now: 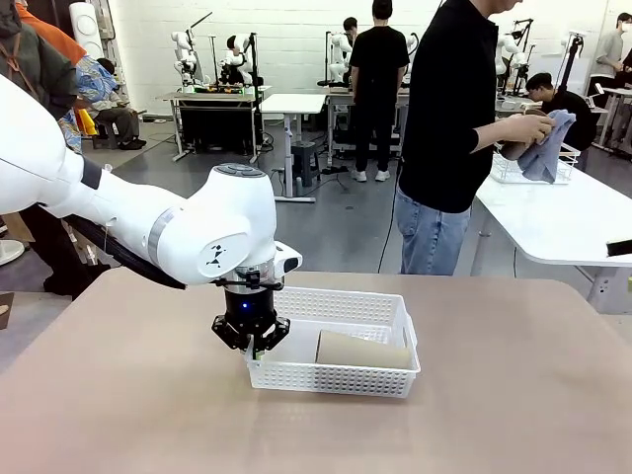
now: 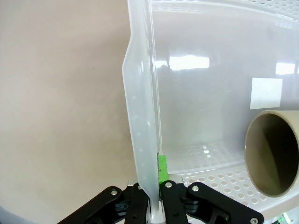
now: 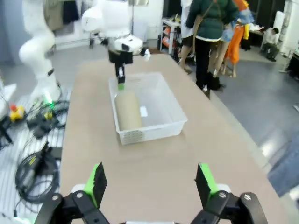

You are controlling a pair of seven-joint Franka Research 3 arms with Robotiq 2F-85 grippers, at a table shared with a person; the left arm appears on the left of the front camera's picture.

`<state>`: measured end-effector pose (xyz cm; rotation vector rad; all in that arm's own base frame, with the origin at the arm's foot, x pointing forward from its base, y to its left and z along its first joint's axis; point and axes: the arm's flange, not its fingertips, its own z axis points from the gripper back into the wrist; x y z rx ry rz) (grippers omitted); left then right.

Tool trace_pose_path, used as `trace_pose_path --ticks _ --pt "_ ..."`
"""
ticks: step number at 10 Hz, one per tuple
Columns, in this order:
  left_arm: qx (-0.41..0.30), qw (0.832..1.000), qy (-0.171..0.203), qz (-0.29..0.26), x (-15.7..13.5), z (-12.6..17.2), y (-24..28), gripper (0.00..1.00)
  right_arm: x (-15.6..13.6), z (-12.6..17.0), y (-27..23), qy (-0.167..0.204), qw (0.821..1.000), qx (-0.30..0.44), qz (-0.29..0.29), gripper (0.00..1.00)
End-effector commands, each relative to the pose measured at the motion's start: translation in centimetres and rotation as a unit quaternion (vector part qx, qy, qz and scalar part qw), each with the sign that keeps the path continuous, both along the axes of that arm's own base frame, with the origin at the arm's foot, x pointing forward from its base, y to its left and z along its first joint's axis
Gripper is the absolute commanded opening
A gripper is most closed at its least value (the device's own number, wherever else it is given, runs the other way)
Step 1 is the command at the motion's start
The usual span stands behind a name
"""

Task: Clean and organize the cups into the basket.
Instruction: Pick up the Organizing basket and move it to the center of the table, then pick up the Reusable plastic cup from the right side of the table and place it inside the Organizing basket, then pick up the Reusable plastic cup from the right side of the table and stack it inside the Organizing basket in the center of the table.

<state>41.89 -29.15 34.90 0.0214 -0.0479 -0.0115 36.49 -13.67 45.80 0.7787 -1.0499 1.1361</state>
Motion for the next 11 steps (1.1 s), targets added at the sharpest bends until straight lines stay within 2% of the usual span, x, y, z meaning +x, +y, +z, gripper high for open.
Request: trace_pose_path --ticks 1,2,3,11 --pt "0.002 1.000 0.002 0.000 -0.2 -0.2 -0.1 0.00 1.3 -1.1 -0.6 -0.002 0.999 0.033 -0.007 1.00" --pt "0.002 1.000 0.002 0.000 -0.2 -0.2 -0.1 0.00 2.2 -1.0 -0.2 0.015 1.000 0.018 -0.011 1.00" --pt "0.002 1.000 0.002 0.000 -0.2 -0.2 -0.1 0.00 0.2 -1.0 -0.7 0.007 1.000 0.022 -0.011 1.00" --pt "0.002 1.000 0.002 0.000 -0.2 -0.2 -0.1 0.00 0.2 -1.0 -0.7 0.007 1.000 0.022 -0.011 1.00"
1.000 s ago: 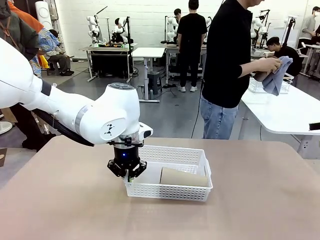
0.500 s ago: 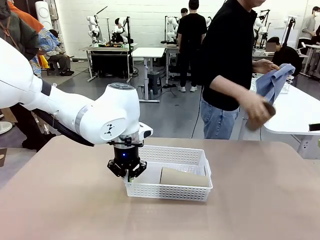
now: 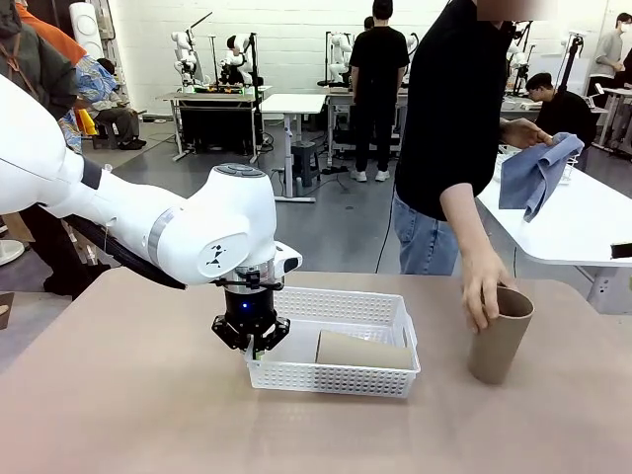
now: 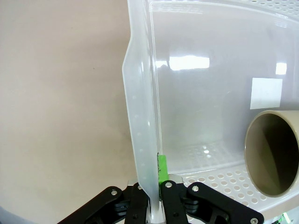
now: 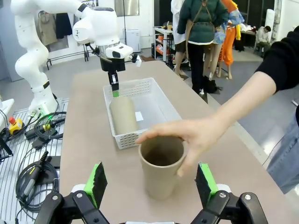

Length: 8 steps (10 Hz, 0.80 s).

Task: Clean and organize the cups into the basket.
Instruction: Pick up the Reusable plastic cup from the right side of the table and stack it inside the Organizing basket in the center of the table.

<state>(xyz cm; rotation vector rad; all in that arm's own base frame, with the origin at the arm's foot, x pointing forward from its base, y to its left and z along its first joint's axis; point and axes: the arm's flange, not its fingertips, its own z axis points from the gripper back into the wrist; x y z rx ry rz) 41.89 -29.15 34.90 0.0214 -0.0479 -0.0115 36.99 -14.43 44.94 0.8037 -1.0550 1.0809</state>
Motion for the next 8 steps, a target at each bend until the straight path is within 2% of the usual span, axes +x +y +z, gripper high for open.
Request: trace_pose_path --ticks 1,8 --pt "0.002 1.000 0.002 0.000 -0.18 -0.22 -0.07 0.00 -0.26 -0.10 0.06 -0.008 1.000 0.005 0.003 1.00" --pt "0.002 1.000 0.002 0.000 -0.18 -0.22 -0.07 0.00 -0.26 -0.10 0.06 -0.008 1.000 0.005 0.003 1.00"
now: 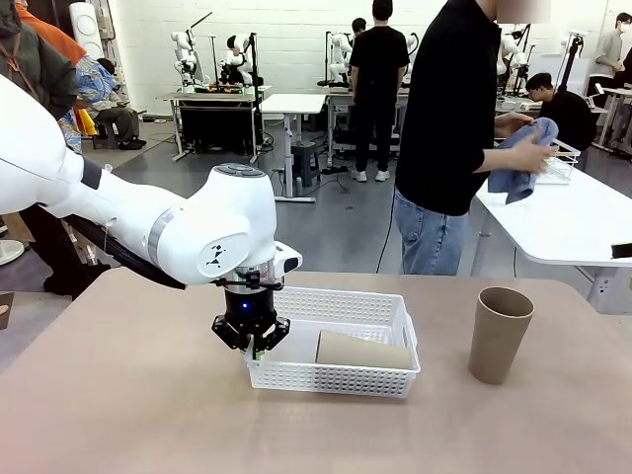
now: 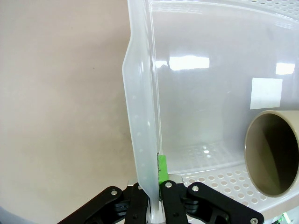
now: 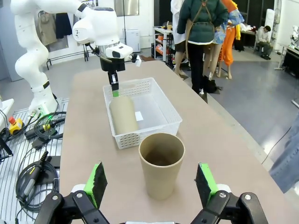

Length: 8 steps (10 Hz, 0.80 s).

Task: Clean and organize the cups into the basket.
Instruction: Pick up the Reusable plastic cup from the right side of the table and stack it inside the Organizing basket in the center of the table.

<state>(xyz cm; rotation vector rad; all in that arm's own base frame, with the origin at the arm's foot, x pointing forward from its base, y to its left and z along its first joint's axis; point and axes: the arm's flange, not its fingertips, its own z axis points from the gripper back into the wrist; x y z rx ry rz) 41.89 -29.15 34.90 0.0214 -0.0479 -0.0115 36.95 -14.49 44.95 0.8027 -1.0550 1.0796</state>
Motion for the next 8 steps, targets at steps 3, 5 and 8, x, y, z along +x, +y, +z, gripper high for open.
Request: trace_pose_path --ticks 3,5,8 --pt "0.002 1.000 0.002 0.000 -0.2 -0.2 -0.1 0.00 0.0 0.0 0.0 0.000 1.000 0.000 0.000 1.00" --pt "0.002 1.000 0.002 0.000 -0.2 -0.2 -0.1 0.00 3.2 -5.0 0.8 0.000 0.999 -0.011 0.046 1.00" --pt "0.002 1.000 0.002 0.000 -0.2 -0.2 -0.1 0.00 4.9 -10.1 0.9 0.015 0.998 -0.038 0.048 1.00"
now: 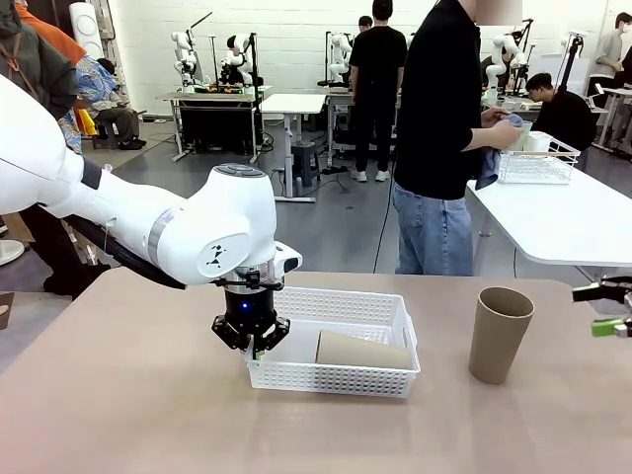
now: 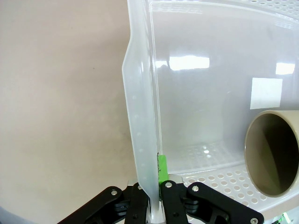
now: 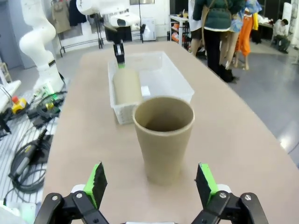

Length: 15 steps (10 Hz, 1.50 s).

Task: Clean and organize the cups into the basket.
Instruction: Pick up the Reusable plastic cup from the right side of the table and stack it inside the Organizing basket in the center of the table.

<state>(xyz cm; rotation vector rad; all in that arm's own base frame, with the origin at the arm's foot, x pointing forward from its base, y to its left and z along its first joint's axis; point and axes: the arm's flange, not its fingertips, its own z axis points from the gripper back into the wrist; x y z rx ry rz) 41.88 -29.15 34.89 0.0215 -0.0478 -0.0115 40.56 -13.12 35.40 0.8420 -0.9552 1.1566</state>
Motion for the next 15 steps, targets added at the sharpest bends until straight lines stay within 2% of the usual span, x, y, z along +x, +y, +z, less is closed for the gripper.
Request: trace_pose_path --ticks 1,5,7,10,11,12,15 --pt "0.002 1.000 0.002 0.000 -0.2 -0.2 -0.1 0.00 1.7 -2.2 -0.5 0.001 1.000 -0.009 0.009 1.00" --pt "0.002 1.000 0.002 0.000 -0.2 -0.2 -0.1 0.00 3.6 -6.6 2.5 0.033 0.998 -0.036 0.035 1.00" --pt "0.002 1.000 0.002 0.000 -0.2 -0.2 -0.1 0.00 4.7 -7.9 3.3 0.044 0.998 -0.035 0.036 1.00" --pt "0.002 1.000 0.002 0.000 -0.2 -0.2 -0.1 0.00 5.0 -7.9 3.9 0.033 0.999 -0.022 0.027 1.00" --pt "0.002 1.000 0.002 0.000 -0.2 -0.2 -0.1 0.00 5.0 -7.3 3.7 0.030 0.999 -0.017 0.004 1.00" --pt "0.002 1.000 0.002 0.000 -0.2 -0.2 -0.1 0.00 4.6 -8.0 3.6 0.049 0.997 -0.031 0.042 1.00" --pt "0.002 1.000 0.002 0.000 -0.2 -0.2 -0.1 0.00 4.6 -8.0 3.6 0.049 0.997 -0.031 0.042 1.00"
